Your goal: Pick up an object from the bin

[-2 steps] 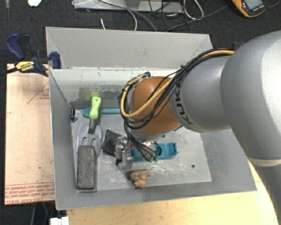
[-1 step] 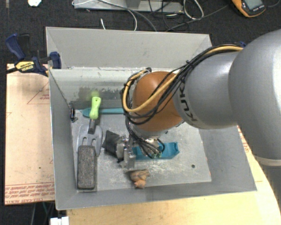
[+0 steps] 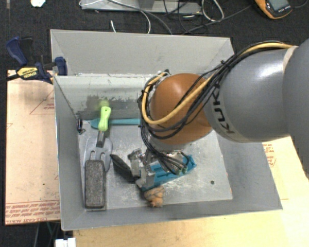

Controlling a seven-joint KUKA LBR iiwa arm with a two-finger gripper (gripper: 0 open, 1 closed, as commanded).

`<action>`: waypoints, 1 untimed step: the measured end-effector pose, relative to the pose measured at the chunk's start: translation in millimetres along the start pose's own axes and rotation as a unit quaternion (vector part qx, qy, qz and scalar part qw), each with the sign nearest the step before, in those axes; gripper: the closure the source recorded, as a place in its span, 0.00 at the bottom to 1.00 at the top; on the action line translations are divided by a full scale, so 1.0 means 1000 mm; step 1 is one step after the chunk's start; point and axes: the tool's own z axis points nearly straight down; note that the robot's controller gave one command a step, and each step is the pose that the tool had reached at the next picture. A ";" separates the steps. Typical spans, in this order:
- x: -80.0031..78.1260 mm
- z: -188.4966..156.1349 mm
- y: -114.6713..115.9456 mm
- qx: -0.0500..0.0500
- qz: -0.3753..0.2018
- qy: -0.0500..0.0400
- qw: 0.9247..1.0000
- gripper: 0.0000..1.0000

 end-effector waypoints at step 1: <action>-0.058 0.033 -0.027 0.000 -0.057 -0.004 0.998 1.00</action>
Offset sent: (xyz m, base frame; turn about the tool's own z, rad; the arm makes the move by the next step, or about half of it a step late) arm 0.0503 0.0063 0.1870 -0.0121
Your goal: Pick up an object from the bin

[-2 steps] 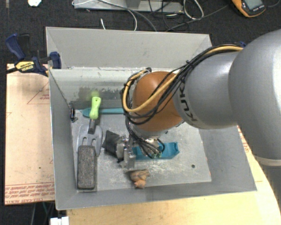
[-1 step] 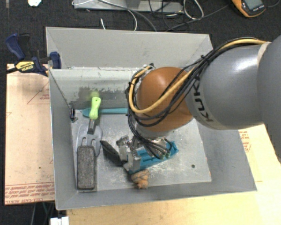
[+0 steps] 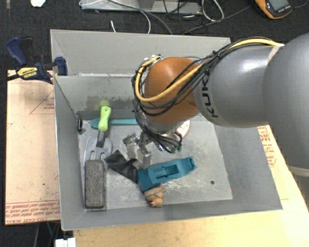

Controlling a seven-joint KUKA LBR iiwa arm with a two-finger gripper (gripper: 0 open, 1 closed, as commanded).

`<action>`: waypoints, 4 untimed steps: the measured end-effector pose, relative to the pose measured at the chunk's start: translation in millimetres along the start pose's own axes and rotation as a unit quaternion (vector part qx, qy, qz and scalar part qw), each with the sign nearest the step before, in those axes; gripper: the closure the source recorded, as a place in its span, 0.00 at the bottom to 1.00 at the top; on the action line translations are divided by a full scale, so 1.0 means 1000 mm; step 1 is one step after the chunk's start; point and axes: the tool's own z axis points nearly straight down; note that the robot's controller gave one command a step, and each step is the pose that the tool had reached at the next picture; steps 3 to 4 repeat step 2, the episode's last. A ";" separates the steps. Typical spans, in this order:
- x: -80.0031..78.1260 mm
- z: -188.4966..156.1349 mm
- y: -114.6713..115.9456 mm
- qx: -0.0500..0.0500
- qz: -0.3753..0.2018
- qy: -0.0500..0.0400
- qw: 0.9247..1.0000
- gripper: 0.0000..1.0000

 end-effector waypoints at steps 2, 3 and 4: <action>-0.027 -0.125 -0.007 -0.001 -0.060 0.002 0.998 1.00; -0.027 -0.125 -0.007 -0.001 -0.060 0.002 0.998 1.00; -0.027 -0.125 -0.007 -0.001 -0.060 0.002 0.998 1.00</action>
Offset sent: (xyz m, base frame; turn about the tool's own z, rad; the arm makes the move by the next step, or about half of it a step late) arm 0.0426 0.0064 0.1753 -0.1983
